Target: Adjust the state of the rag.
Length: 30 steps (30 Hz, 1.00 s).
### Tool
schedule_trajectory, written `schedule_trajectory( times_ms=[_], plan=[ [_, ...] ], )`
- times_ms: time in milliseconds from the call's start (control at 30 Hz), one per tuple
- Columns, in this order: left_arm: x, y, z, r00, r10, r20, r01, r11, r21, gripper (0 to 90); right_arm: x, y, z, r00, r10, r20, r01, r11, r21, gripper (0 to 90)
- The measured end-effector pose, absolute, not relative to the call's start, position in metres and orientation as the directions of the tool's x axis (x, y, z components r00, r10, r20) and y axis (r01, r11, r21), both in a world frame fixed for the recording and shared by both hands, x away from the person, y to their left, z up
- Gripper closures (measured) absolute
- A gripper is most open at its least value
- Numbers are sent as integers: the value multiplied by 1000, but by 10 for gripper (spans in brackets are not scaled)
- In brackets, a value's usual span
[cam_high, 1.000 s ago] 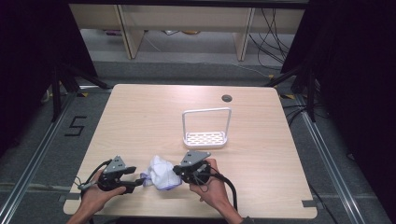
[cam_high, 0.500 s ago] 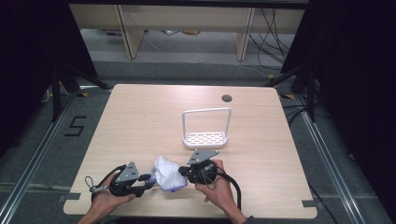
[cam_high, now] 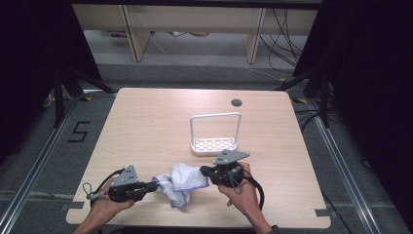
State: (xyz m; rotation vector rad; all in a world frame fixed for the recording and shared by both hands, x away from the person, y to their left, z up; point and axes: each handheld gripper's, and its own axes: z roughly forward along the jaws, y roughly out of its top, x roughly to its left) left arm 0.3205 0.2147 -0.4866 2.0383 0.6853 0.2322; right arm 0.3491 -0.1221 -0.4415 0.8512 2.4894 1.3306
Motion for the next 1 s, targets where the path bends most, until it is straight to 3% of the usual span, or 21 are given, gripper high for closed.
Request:
schedule_trajectory(
  times_ms=[133,467,567,633,733,867,1000],
  plan=[
    [323,220,-483,819,565,-99,377,-401,835,867,345,-140,-442,-782,610,125,440,399,804,876],
    [335,216,-511,824,559,-91,418,-492,763,857,352,-171,-476,-729,680,83,512,460,726,876],
    [334,215,-511,820,565,-93,423,-489,763,790,354,-170,-482,-723,685,91,530,466,708,861],
    [333,217,-506,813,573,-105,434,-477,764,689,353,-169,-479,-711,700,68,544,487,684,709],
    [331,221,-500,799,589,-124,441,-432,786,585,347,-167,-468,-726,685,61,517,484,706,619],
    [336,223,-490,764,629,-147,455,-362,814,510,331,-158,-460,-745,666,38,482,498,721,534],
    [335,200,-484,814,571,-102,392,-412,822,484,318,-153,-467,-779,624,52,474,533,700,504]
  ],
)
